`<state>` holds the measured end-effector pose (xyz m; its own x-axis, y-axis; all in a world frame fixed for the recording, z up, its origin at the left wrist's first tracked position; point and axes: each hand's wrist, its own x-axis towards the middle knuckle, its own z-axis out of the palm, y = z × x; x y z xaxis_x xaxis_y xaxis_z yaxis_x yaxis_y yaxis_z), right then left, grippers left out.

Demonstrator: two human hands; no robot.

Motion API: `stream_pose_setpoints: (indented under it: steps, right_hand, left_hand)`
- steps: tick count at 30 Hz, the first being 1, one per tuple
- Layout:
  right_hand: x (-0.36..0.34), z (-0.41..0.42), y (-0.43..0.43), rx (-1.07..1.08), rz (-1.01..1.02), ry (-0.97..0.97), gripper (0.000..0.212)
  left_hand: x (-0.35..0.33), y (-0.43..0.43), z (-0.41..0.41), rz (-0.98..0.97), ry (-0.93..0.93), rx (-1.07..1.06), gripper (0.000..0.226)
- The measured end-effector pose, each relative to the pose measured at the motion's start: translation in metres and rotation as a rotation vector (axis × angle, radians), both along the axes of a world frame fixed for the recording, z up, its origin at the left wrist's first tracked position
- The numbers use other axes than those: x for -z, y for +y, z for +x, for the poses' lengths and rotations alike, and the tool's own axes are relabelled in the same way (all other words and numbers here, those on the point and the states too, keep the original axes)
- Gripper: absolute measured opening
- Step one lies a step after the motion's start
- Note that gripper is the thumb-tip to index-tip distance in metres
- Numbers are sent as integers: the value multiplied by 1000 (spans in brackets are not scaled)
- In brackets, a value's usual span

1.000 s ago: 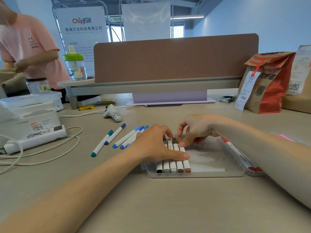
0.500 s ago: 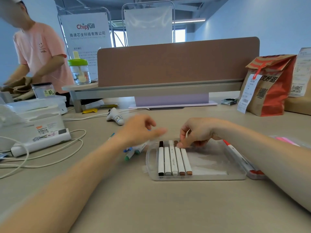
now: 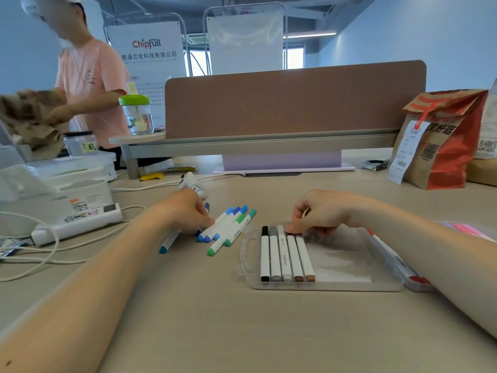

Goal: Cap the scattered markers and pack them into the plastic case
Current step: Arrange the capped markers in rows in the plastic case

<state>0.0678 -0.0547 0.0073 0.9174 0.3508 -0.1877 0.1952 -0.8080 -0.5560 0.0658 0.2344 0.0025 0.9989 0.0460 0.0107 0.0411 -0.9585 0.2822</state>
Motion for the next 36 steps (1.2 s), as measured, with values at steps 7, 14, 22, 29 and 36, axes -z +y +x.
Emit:
stream_pose_setpoints:
  steps: [7,14,22,29,36]
  right_hand:
    - [0,0,0,-7,-2,-12,26]
    - [0,0,0,-2,5,-9,29]
    - [1,0,-1,-17,19,-16,33]
    - [1,0,0,-7,6,-18,33]
    - [0,1,0,5,-12,-15,31]
  left_hand:
    - [0,-12,-4,18,-22,41,27]
    - [-17,18,-3,19,-77,-101,26]
    - [-12,30,-1,116,215,-211,30]
    - [-4,-3,0,-189,-80,-94,10]
    - [4,-27,-2,-46,-8,22,26]
